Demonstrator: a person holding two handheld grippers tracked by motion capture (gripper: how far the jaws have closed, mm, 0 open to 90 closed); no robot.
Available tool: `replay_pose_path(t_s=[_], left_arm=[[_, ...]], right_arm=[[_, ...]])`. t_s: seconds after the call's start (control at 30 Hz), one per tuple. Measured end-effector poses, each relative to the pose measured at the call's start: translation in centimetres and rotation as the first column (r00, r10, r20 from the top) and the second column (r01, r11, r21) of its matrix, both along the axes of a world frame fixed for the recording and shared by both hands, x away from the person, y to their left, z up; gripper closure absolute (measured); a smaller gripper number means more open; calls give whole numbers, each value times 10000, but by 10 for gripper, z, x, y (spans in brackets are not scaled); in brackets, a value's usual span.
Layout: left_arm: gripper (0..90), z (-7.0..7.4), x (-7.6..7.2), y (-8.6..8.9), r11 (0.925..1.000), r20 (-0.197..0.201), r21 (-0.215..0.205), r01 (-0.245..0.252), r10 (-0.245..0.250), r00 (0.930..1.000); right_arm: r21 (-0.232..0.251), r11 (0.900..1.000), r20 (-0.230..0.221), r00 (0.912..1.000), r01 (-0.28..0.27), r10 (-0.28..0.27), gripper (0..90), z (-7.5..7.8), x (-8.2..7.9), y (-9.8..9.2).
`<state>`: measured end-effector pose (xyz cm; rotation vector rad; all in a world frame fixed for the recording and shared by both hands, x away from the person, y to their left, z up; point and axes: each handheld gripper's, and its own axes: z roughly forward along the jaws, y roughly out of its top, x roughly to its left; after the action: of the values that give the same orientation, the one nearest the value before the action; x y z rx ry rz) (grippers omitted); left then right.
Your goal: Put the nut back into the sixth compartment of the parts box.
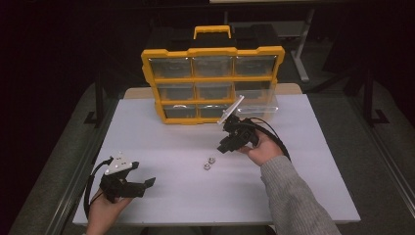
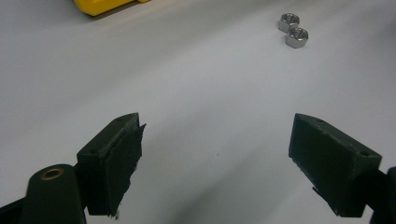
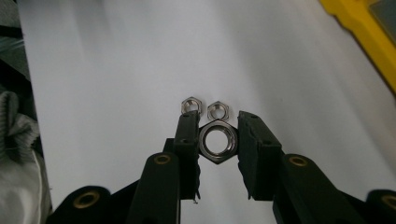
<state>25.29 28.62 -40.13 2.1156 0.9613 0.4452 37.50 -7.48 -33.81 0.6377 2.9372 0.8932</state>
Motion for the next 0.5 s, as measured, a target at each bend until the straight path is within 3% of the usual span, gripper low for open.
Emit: replay_pose_path(t_s=[0.5], left_arm=[[170, 0, 1, 2, 10000, 1, 63, 24, -24, 10000]], right_arm=[[265, 9992, 528, 9982, 284, -298, 690, 56, 13, -19]])
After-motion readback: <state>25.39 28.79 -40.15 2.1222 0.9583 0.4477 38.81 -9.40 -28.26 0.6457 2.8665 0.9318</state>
